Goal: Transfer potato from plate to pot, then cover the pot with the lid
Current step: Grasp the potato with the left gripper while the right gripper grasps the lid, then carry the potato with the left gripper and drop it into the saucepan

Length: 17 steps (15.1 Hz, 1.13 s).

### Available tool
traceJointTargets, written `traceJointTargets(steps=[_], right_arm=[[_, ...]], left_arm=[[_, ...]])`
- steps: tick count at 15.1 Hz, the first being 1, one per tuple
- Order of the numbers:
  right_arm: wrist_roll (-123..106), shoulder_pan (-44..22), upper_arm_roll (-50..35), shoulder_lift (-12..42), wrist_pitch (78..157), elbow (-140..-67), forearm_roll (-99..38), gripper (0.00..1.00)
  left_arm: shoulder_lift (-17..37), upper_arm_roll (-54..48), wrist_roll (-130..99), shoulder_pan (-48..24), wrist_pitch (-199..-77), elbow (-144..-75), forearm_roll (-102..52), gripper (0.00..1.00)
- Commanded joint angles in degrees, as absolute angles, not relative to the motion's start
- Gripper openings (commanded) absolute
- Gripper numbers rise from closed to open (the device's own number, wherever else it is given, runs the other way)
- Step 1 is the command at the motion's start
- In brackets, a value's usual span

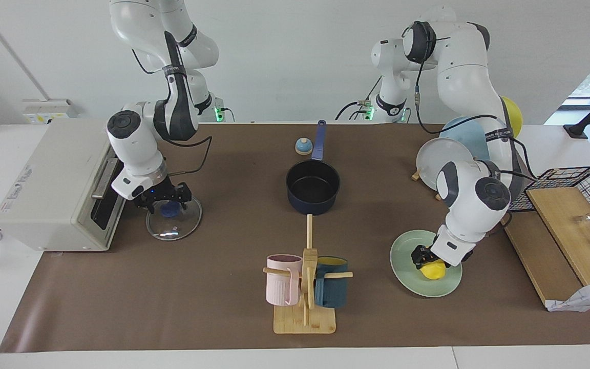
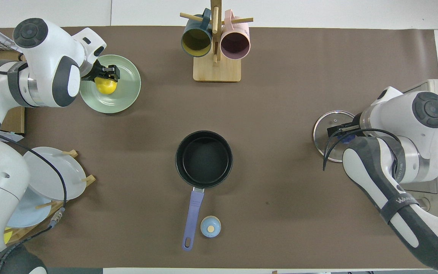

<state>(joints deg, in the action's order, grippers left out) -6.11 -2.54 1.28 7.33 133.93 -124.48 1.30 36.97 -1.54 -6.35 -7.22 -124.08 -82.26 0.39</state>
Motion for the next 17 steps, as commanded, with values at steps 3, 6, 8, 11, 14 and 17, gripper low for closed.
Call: traceJointTargets(steps=[3, 6, 8, 11, 14, 17], right_arm=[[-10.27, -2.02, 0.97, 6.68, 135.53, -126.73, 0.35, 1.0], [-10.81, -1.85, 0.97, 6.59, 137.28, -127.61, 0.35, 1.0], [-10.9, -1.85, 0.97, 6.59, 137.64, -127.62, 0.35, 1.0], [-13.17, -1.5, 0.97, 6.5, 137.72, -128.23, 0.35, 1.0], [-14.15, -1.41, 0.97, 6.33, 137.72, -128.58, 0.35, 1.0], [-14.94, -1.32, 0.97, 6.24, 137.64, -128.85, 0.35, 1.0]], left_arm=[[31.66, -1.23, -9.49, -7.91, -119.73, -83.14, 1.23, 0.0], [22.36, -2.81, -18.51, -9.57, -111.3, -85.59, 0.88, 0.0], [15.77, -2.9, -26.07, -13.51, -106.81, -89.36, 0.53, 0.0], [7.32, -2.9, -32.41, -20.37, -106.26, -97.79, -1.93, 0.0], [3.27, -2.9, -40.06, -27.84, -112.91, -106.31, -2.11, 0.0], [0.88, -2.9, -44.55, -34.61, -126.17, -116.52, -2.11, 0.0]])
